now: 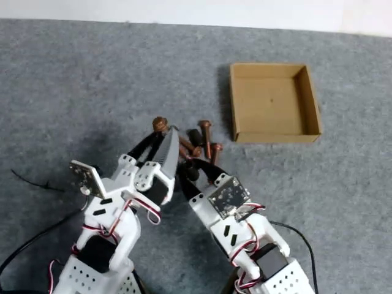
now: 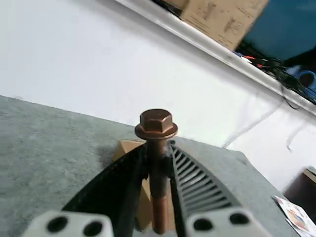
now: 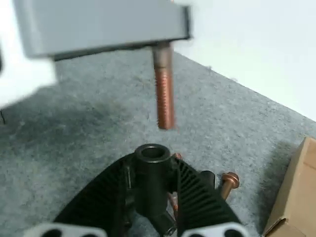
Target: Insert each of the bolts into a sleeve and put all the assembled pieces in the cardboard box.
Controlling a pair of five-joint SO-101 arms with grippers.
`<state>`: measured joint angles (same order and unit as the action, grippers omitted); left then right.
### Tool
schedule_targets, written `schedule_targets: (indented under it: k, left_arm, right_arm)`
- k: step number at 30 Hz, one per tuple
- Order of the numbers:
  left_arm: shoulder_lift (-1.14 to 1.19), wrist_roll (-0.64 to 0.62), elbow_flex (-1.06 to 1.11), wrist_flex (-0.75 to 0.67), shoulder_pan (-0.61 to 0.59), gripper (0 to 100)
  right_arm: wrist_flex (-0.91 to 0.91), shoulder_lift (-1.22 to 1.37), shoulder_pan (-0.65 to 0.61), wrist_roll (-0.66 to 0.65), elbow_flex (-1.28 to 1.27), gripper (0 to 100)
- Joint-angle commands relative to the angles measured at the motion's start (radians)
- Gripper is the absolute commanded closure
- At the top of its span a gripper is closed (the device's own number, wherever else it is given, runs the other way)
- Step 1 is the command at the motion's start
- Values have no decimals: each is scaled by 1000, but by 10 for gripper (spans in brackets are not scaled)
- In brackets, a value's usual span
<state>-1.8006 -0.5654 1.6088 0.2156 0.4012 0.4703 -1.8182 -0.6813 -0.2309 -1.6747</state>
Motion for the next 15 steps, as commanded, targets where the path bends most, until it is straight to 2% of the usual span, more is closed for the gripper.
schedule_targets:
  k: [1, 10, 15]
  left_arm:
    - [-18, 0, -30, -26, 25, 994]
    - [-18, 0, 12, -25, 31, 994]
    - [-19, -2, -2, 71, 33, 994]
  right_arm:
    - [2, -22, -8, -17, -119, 995]
    - [1, -22, -5, -20, -117, 995]
    - [-1, -22, 41, -17, -114, 995]
